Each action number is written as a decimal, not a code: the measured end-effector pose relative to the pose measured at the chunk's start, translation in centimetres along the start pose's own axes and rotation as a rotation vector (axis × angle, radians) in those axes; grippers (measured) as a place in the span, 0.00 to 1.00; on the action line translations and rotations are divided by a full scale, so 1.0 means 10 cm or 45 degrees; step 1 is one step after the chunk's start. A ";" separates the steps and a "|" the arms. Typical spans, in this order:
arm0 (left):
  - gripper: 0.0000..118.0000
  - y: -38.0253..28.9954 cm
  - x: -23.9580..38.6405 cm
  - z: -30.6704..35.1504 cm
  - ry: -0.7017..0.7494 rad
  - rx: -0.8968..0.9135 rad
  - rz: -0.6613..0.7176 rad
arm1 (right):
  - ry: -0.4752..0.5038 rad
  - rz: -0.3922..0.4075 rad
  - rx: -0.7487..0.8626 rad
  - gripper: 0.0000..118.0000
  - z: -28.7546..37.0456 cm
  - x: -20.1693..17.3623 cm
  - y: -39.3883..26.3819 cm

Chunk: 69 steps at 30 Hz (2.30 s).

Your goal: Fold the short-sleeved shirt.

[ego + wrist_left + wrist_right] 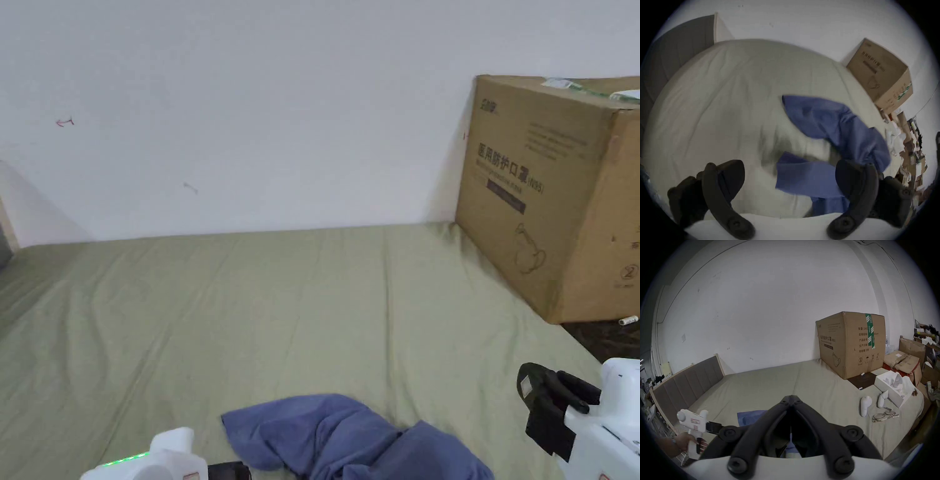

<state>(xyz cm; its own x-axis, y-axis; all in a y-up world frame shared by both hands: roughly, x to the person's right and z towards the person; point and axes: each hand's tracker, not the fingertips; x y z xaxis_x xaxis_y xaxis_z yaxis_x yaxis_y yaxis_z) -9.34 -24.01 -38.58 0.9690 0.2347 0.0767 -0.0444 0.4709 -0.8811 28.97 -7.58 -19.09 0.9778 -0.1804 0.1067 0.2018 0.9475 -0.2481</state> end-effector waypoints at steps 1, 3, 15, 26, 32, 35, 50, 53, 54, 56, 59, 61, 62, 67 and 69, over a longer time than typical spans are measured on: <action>0.97 -0.05 0.01 -0.10 -0.016 -0.053 -0.007 | -0.001 0.004 -0.010 0.00 -0.02 0.00 -0.01; 0.90 -0.19 0.04 -0.28 -0.110 -0.174 -0.007 | -0.002 0.013 -0.040 0.00 -0.09 -0.01 -0.03; 0.07 -0.66 -0.18 0.87 -0.192 0.149 -0.148 | 0.195 0.102 -0.528 0.00 -1.74 -0.43 -0.12; 0.07 -0.77 -0.65 1.18 -0.123 0.171 -0.048 | 0.106 0.090 -1.340 0.79 -3.88 -0.86 -0.87; 0.07 -0.72 -0.76 1.17 -0.121 0.180 -0.005 | 0.162 0.357 -1.277 0.04 -3.77 -0.90 -0.80; 0.07 -0.61 -0.76 1.27 -0.106 0.238 -0.001 | 0.261 0.303 -1.121 0.04 -3.32 -0.81 -0.41; 0.07 0.66 -0.56 2.84 -0.144 0.733 -0.117 | 0.306 -0.014 -0.428 0.04 -0.90 0.27 1.94; 0.07 0.92 -0.32 3.10 -0.158 0.798 -0.170 | 0.281 0.017 -0.351 0.04 -0.81 0.25 2.29; 0.07 1.00 -0.27 3.15 -0.160 0.807 -0.179 | 0.272 0.029 -0.327 0.04 -0.81 0.23 2.39; 0.07 1.24 -0.21 3.23 -0.171 0.830 -0.185 | 0.243 0.057 -0.273 0.04 -0.82 0.18 2.62; 0.07 1.60 -0.13 3.27 -0.201 0.850 -0.144 | 0.218 0.057 -0.216 0.04 -0.95 0.08 2.90; 0.07 1.83 -0.13 3.26 -0.215 0.871 -0.114 | 0.196 0.057 -0.188 0.04 -1.12 0.06 3.08; 0.07 1.94 -0.10 3.25 -0.209 0.879 -0.110 | 0.186 0.054 -0.170 0.04 -1.20 0.02 3.18; 0.07 2.52 -0.13 3.10 -0.211 0.929 -0.071 | 0.117 0.079 -0.088 0.04 -1.63 -0.19 3.60; 0.07 2.71 -0.14 3.03 -0.216 0.941 -0.046 | 0.099 0.081 -0.046 0.04 -1.81 -0.26 3.73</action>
<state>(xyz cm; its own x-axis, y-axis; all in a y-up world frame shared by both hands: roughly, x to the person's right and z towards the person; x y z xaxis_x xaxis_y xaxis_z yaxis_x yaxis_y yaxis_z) -19.29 14.23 -48.40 0.9249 0.3079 0.2229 -0.2225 0.9139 -0.3395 34.98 23.45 -46.02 0.9898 -0.1419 0.0147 0.1401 0.9476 -0.2870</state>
